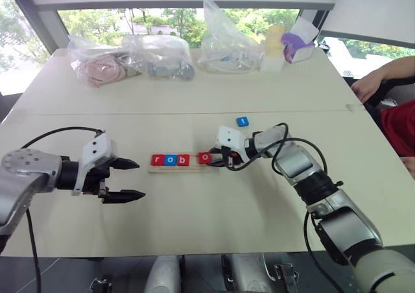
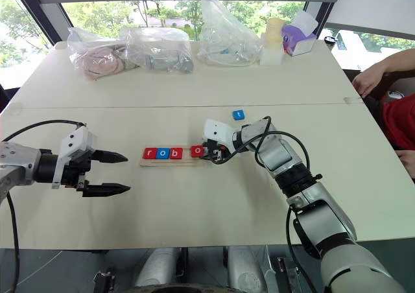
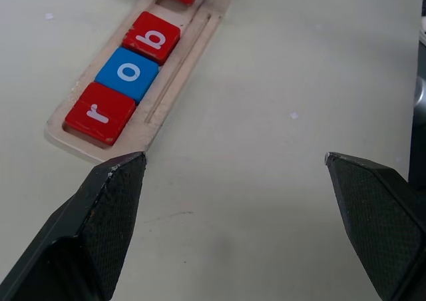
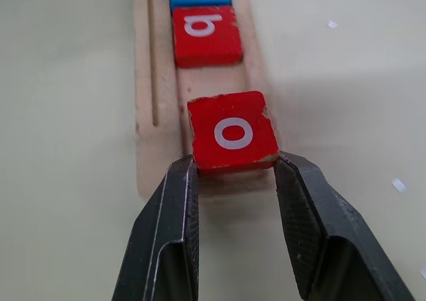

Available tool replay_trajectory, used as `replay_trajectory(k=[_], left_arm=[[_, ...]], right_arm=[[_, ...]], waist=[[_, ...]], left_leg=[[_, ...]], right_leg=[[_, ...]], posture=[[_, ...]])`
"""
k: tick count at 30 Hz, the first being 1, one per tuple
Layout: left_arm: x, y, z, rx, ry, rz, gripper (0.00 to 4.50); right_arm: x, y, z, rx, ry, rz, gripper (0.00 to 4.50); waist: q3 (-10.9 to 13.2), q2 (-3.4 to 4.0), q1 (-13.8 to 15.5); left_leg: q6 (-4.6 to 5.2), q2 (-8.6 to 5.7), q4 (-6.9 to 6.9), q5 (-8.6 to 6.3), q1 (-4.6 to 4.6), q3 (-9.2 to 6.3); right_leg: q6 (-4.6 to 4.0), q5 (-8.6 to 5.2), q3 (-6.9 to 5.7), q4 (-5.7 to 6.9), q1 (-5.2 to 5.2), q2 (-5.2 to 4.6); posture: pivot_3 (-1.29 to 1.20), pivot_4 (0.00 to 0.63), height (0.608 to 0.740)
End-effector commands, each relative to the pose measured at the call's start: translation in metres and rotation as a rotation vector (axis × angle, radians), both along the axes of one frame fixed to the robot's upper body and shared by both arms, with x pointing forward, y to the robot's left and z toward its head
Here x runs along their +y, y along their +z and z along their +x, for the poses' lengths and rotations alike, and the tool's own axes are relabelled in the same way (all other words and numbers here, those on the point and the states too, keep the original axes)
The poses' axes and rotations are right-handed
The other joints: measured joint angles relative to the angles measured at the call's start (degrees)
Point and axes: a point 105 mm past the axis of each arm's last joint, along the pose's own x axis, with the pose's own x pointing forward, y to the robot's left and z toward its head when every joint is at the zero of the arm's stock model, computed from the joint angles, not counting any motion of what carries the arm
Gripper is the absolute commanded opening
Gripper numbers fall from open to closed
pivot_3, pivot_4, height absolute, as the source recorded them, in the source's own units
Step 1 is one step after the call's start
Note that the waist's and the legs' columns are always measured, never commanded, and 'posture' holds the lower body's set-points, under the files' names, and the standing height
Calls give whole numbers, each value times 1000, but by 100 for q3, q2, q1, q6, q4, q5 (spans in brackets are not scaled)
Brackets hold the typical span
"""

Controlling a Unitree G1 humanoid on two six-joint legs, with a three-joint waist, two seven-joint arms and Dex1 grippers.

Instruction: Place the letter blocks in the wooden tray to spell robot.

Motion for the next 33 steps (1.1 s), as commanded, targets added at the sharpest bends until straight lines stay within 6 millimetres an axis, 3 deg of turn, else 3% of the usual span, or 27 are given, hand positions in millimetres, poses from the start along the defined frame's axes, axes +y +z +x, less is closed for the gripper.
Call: replay_trajectory(k=[1, 16, 17, 22, 29, 33], left_arm=[[0, 10, 1, -45, 2, -7, 4500], [0, 7, 4, -47, 17, -17, 4500], [0, 6, 4, -47, 18, -17, 4500], [1, 5, 5, -50, 27, -19, 4500], [0, 4, 6, -48, 34, -28, 4500], [0, 4, 6, -45, 35, -35, 4500]], right_arm=[[7, 12, 1, -37, 11, 12, 1064], [20, 7, -3, -9, 7, 41, 1064], [20, 7, -3, -9, 7, 42, 2129], [23, 10, -3, -12, 0, 59, 4470], [30, 46, 8, -77, -30, 218, 4470], [20, 61, 1, -77, -1, 266, 4470]], waist=[[0, 0, 0], [0, 0, -1], [0, 0, -3], [0, 0, -3], [0, 0, -2], [0, 0, 12]], left_leg=[[0, 0, 0, 0, 0, 0], [0, 0, 0, 0, 0, 0], [0, 0, 0, 0, 0, 0], [0, 0, 0, 0, 0, 0], [0, 0, 0, 0, -1, 0], [0, 0, -1, 0, 0, -2]], right_leg=[[0, 0, 0, 0, 0, -1], [0, 0, 0, 1, 0, -1], [0, 0, 0, 1, 0, -1], [0, 0, -1, 1, 0, -1], [0, 0, -1, 1, -2, -1], [0, 0, -1, 1, -1, -3]], posture=[[0, 150, 735], [0, 150, 735], [0, 150, 735], [0, 150, 735], [0, 150, 735], [0, 150, 735]])
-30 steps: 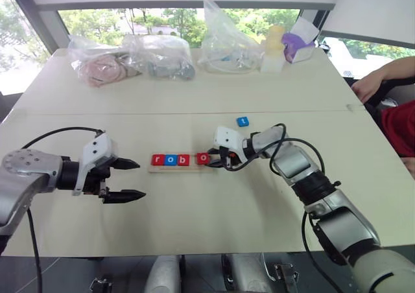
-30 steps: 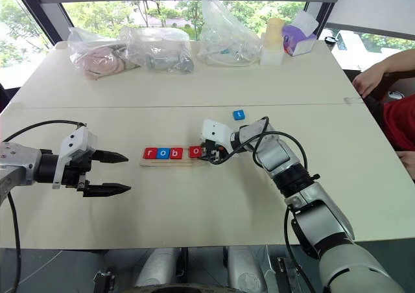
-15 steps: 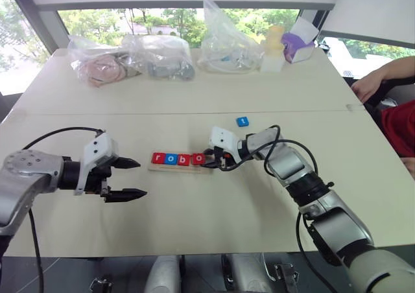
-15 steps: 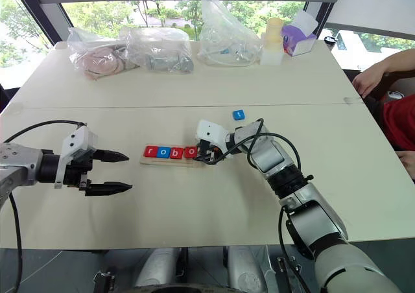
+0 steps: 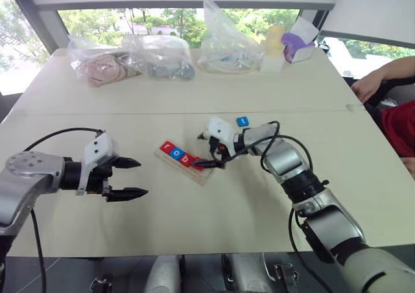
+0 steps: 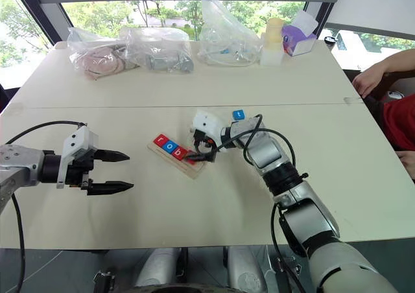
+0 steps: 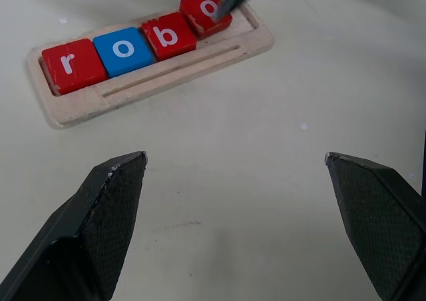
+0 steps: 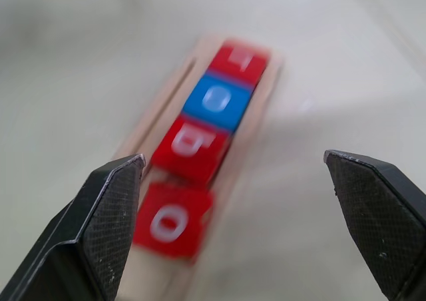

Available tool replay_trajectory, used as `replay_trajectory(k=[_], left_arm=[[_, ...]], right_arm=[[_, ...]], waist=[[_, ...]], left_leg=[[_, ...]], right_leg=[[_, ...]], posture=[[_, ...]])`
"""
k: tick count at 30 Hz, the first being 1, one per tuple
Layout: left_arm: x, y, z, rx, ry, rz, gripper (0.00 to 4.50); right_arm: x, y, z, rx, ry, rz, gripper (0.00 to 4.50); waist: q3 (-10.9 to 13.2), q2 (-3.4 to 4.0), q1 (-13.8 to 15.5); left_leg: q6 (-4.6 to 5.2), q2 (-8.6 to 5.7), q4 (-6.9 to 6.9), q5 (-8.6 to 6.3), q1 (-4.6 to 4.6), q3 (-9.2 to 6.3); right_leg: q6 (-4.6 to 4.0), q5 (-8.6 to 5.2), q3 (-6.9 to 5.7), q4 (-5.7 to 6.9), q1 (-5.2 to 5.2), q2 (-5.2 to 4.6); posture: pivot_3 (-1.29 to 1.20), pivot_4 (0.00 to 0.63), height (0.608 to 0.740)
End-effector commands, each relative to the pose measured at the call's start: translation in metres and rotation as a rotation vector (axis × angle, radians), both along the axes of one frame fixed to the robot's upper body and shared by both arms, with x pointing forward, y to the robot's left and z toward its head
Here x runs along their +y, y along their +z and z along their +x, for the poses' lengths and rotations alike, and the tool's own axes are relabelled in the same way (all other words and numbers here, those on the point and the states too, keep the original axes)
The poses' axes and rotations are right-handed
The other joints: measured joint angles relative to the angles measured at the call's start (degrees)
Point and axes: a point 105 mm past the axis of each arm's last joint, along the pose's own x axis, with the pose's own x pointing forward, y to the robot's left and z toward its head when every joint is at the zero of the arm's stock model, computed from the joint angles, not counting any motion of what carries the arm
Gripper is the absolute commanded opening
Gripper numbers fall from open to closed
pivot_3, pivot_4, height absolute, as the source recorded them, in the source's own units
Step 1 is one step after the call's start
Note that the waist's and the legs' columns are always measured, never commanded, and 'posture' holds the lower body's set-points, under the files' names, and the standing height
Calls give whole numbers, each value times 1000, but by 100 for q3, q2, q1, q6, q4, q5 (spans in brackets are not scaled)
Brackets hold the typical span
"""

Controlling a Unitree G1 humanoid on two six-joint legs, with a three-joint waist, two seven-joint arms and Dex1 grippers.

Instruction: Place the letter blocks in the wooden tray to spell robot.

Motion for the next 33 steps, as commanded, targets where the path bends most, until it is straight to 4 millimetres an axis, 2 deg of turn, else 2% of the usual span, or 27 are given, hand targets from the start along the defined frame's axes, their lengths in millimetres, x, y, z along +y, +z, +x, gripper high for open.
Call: replay_trajectory(k=[1, 3, 4, 6, 10, 19, 33], left_arm=[[1, 7, 2, -29, 3, -5, 4500], [1, 8, 1, -28, 3, -6, 4500], [1, 8, 2, -29, 4, -9, 4500], [-2, 9, 5, -41, 1, -21, 4500], [-7, 10, 6, -43, -15, -36, 4500], [-7, 10, 7, -37, -18, -34, 4500], [-5, 6, 8, -24, -7, -37, 4500]], right_arm=[[-5, 27, -10, -52, 52, 80, 4470], [-9, 31, -10, -63, 25, 103, 4470], [-14, 32, -1, -99, -44, 101, 4470], [-25, 26, 14, -175, -162, 68, 4470], [-36, 9, 22, -225, -218, -5, 4470], [-37, -14, 11, -194, -196, -34, 4470], [-20, -27, -10, -142, -146, -14, 4470]], waist=[[0, 0, 15], [0, 0, 7], [0, 0, 4], [0, 0, -4], [0, 0, -3], [0, 0, -5], [0, -1, -4]], left_leg=[[0, -1, -1, 0, 0, -1], [0, -1, -1, 0, -1, -1], [0, -1, -1, 0, -1, -1], [0, -1, -1, 0, 0, -1], [-2, 0, -1, 1, 1, 0], [-2, 0, -2, 1, 0, 0], [-2, 0, -1, 1, 0, 0]], right_leg=[[0, 0, -1, -1, 0, -2], [0, 0, -1, -2, 0, -3], [0, 0, -1, -1, 0, -3], [-1, 0, -1, 0, 0, -3], [-3, 2, -1, 1, 0, 0], [-3, 2, 0, 2, -2, 2], [-3, 2, 0, 2, -1, 3]], posture=[[0, 150, 735], [0, 150, 735], [0, 150, 735], [0, 150, 735], [0, 150, 735], [0, 150, 735], [0, 150, 735]])
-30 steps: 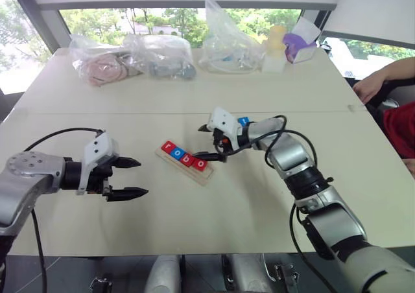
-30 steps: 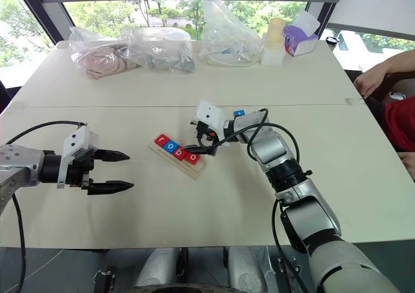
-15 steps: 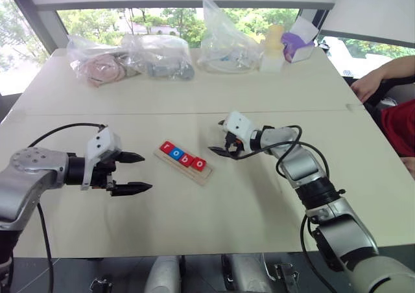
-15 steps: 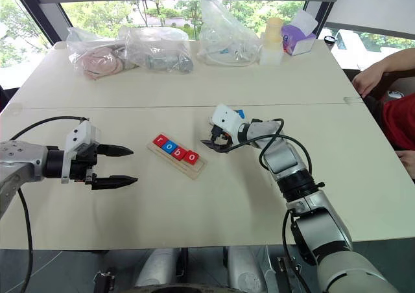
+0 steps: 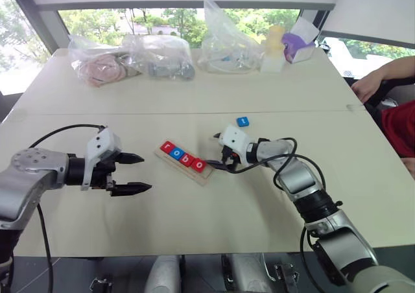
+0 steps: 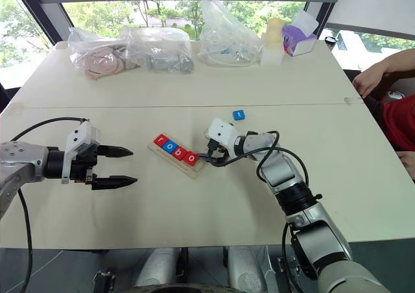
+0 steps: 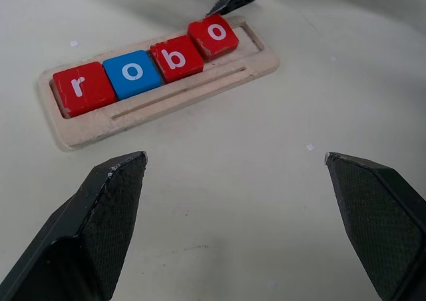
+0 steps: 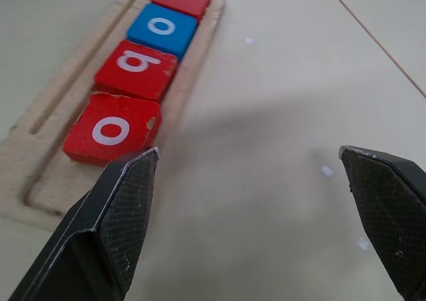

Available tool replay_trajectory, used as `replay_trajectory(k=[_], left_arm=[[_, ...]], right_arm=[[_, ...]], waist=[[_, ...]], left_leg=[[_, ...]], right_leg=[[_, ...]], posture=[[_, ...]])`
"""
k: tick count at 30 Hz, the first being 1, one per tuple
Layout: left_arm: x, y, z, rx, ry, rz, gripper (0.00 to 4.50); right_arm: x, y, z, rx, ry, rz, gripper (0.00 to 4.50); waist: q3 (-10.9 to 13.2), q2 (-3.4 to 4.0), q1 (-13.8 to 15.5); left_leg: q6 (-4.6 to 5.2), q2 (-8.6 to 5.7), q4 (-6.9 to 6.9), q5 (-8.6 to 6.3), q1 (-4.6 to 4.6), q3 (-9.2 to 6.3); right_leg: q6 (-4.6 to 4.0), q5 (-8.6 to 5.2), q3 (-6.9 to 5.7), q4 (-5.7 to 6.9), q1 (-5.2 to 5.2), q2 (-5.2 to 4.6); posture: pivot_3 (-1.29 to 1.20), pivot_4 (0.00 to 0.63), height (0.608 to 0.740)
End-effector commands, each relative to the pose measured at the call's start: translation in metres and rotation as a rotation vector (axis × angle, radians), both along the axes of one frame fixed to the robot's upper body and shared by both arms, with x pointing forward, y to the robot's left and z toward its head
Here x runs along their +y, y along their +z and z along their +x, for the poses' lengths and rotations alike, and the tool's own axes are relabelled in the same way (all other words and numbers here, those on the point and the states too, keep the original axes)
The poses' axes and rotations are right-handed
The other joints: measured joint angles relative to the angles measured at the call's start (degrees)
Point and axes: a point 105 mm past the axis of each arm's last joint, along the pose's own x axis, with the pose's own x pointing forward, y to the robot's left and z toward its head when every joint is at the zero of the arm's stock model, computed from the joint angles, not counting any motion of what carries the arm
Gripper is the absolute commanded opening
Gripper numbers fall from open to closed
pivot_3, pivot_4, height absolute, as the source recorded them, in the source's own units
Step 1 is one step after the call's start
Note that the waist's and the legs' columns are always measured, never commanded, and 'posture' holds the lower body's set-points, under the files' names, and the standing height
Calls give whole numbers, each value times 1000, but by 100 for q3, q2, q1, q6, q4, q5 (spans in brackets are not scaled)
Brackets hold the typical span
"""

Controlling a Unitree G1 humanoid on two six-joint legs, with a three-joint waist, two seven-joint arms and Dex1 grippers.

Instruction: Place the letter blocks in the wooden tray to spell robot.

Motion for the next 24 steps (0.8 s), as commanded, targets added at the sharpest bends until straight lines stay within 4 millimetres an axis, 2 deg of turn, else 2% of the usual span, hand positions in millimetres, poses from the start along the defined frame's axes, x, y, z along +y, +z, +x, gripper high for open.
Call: replay_trajectory(k=[1, 5, 7, 11, 14, 17, 18, 21, 24], left_arm=[[-1, 3, 0, -11, -4, -1, 4500], [0, 2, 1, -11, -1, -2, 4500], [-1, 2, 1, -12, 0, -3, 4500], [-2, 2, 2, -16, 1, -11, 4500], [-3, 2, 2, -18, -2, -15, 4500], [-6, 5, 3, -32, -5, -31, 4500], [-10, 11, 8, -68, -1, -55, 4500], [-19, 25, 19, -147, 15, -98, 4500], [-30, 46, 29, -228, 11, -139, 4500]], right_arm=[[11, 12, -6, -37, 35, 27, 4470], [13, 11, -8, -32, 39, 29, 4470], [8, 13, -3, -58, 6, 27, 4470], [-17, 33, 26, -189, -146, 17, 4470], [-31, 46, 34, -218, -213, 41, 4470], [-40, 57, 34, -144, -290, 166, 4470], [-49, 59, 38, -82, -393, 254, 4470], [-61, 54, 43, 41, -575, 379, 4470], [-61, 42, 46, 142, -717, 441, 4470]], waist=[[0, 0, -4], [0, 0, -1], [0, 0, 0], [0, 0, -1], [0, 0, 0], [0, -1, 2], [0, -1, 5], [-1, -1, 11], [-1, -2, 9]], left_leg=[[0, 0, 0, 0, 0, 0], [0, 0, 0, 0, 1, 0], [0, 0, 0, 0, 0, 0], [0, 0, 1, 0, 1, 1], [0, 0, 1, 0, 0, 1], [0, 0, -1, 0, 0, -1], [0, 0, -2, 0, 0, -1], [-1, 1, 1, 1, -1, -5], [-2, 0, 5, 1, 0, -6]], right_leg=[[0, 0, 0, 0, 0, 0], [0, 0, 0, 0, 0, 2], [0, 0, 0, 0, 0, 1], [0, 0, 0, 0, 0, 1], [0, 0, 0, 0, -1, 0], [0, 0, 0, 0, 0, 0], [0, 0, 0, 0, 0, 0], [0, 1, 0, 4, 1, 0], [0, 2, 0, 8, 2, 0]], posture=[[0, 150, 735], [0, 150, 735], [0, 150, 735], [0, 150, 735], [0, 150, 735], [0, 150, 735], [0, 150, 735], [0, 150, 735], [0, 150, 735]])
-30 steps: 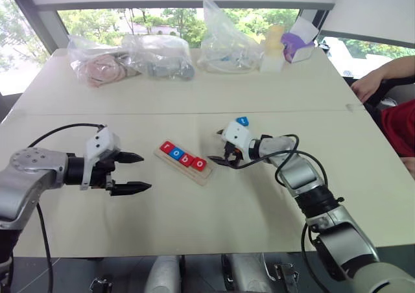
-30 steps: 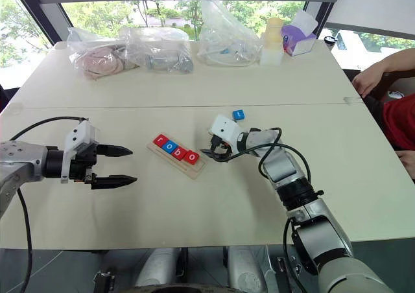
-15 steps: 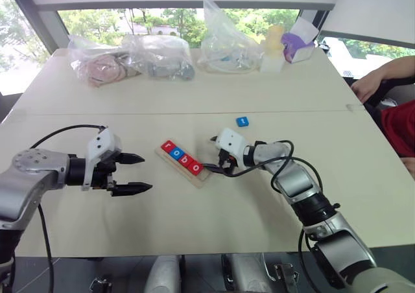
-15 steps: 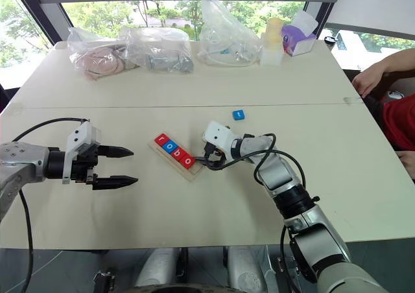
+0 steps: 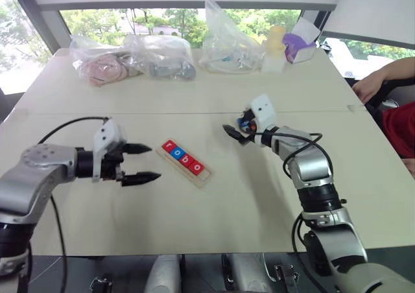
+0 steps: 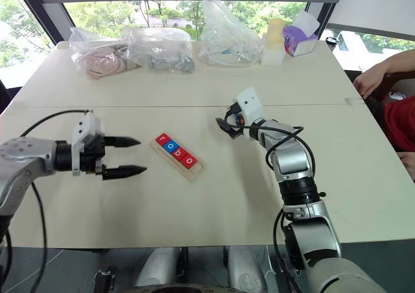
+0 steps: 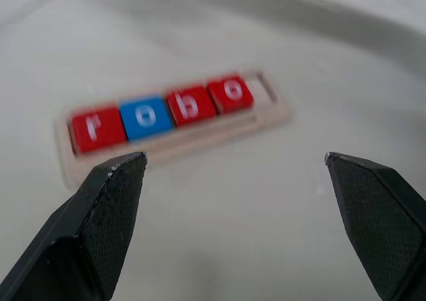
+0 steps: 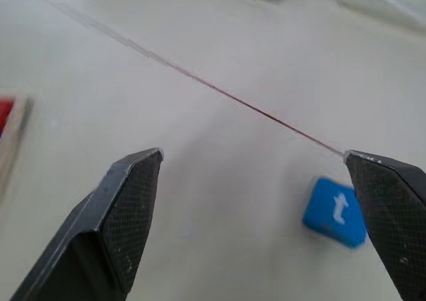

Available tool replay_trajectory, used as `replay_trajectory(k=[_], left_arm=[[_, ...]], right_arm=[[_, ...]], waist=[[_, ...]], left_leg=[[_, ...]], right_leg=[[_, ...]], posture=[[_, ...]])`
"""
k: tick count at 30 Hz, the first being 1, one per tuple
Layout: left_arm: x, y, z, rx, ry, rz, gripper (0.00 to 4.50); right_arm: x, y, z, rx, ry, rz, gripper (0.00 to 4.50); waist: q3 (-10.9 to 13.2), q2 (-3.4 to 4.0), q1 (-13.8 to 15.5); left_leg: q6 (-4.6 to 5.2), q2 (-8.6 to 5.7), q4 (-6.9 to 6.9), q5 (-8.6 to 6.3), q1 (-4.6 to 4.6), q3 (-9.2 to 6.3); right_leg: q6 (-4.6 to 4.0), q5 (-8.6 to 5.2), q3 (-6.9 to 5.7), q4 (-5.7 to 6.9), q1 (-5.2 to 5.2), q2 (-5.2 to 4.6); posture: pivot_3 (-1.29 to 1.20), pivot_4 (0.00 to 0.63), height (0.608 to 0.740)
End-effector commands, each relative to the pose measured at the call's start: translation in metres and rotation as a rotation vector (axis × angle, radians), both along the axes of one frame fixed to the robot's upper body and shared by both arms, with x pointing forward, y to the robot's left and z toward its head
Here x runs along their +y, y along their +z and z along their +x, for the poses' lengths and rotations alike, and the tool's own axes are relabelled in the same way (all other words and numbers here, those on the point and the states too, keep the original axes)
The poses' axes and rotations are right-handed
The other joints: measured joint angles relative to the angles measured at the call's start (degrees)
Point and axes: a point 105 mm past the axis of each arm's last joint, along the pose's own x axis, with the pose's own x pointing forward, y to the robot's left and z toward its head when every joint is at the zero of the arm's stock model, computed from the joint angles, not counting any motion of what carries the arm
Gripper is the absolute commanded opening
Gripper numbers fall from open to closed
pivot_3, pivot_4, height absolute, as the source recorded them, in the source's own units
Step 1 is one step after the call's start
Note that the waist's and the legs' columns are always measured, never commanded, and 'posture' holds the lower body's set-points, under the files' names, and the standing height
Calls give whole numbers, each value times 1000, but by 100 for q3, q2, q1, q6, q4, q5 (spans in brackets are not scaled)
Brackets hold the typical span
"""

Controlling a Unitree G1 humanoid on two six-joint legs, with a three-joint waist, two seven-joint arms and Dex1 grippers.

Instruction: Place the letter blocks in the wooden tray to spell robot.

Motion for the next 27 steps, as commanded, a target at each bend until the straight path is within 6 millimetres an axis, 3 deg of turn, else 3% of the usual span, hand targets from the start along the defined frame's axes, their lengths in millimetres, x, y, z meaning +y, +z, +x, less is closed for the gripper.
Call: replay_trajectory(k=[1, 4, 11, 15, 18, 23, 27], left_arm=[[-10, 26, 6, -91, -10, -34, 4500], [-13, 31, 4, -90, -25, -38, 4500], [-11, 28, -6, -43, -49, 18, 4500], [-8, 29, -5, -51, -29, 12, 4500], [-6, 29, -3, -52, -15, 9, 4500], [-3, 26, -3, -49, 5, 6, 4500], [-3, 29, 1, -87, 26, -9, 4500]], right_arm=[[-1, 2, 2, 59, -122, 102, 4470], [3, 0, 5, 70, -139, 117, 4470], [-12, -18, 38, 65, -264, 51, 4470], [-7, -28, 44, 88, -240, 56, 4470], [-3, -32, 48, 86, -229, 51, 3622], [-4, -32, 51, 71, -235, 24, 1222], [-30, -2, 44, -65, -342, -6, 1213]], waist=[[0, 0, -2], [-1, 3, -37], [-1, 4, -42], [-2, 2, -40], [-2, 2, -55], [-2, 2, -158], [-1, 3, -130]], left_leg=[[0, -1, 0, 0, 0, 1], [0, -1, -7, 0, 0, 8], [-1, -2, -10, 0, 0, 11], [-1, -2, -11, 0, -1, 9], [-1, -2, -9, 0, 0, 9], [-1, -1, -10, 1, 3, 6], [-1, 0, -13, 1, 1, 4]], right_leg=[[1, 0, 0, 1, 0, 0], [1, 0, 5, 0, -5, 0], [1, 1, 6, -2, -8, 3], [1, 0, 6, -3, -8, 4], [1, 1, 7, -4, -5, 4], [2, 1, 6, -2, -3, 4], [2, 1, 6, -2, -6, 3]], posture=[[0, 150, 735], [0, 150, 735], [0, 150, 735], [0, 150, 735], [0, 150, 735], [0, 150, 735], [0, 150, 735]])
